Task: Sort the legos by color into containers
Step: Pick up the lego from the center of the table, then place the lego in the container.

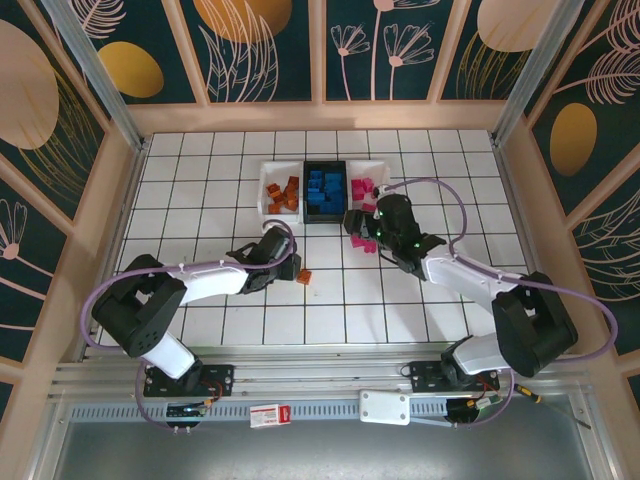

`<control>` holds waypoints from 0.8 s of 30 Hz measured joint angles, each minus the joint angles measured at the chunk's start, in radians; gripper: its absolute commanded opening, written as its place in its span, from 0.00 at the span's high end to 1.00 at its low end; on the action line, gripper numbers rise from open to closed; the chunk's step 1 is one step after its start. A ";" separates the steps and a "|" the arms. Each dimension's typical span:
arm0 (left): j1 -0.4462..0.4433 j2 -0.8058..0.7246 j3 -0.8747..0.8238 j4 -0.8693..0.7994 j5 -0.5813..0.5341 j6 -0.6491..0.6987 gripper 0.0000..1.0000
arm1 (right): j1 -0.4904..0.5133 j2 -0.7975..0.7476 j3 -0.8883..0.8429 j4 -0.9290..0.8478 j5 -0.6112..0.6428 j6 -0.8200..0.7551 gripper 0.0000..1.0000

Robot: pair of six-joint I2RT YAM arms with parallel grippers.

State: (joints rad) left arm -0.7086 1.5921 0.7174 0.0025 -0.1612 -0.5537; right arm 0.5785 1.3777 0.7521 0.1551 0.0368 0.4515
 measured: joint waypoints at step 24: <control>0.075 0.556 0.990 -0.210 0.018 0.076 0.57 | 0.004 -0.199 -0.236 -0.010 0.037 0.060 0.35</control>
State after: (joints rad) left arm -0.6338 2.1479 1.7073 -0.2077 -0.1429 -0.4778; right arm 0.5823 1.1786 0.5163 0.1455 0.0734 0.5117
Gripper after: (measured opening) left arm 0.427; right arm 0.651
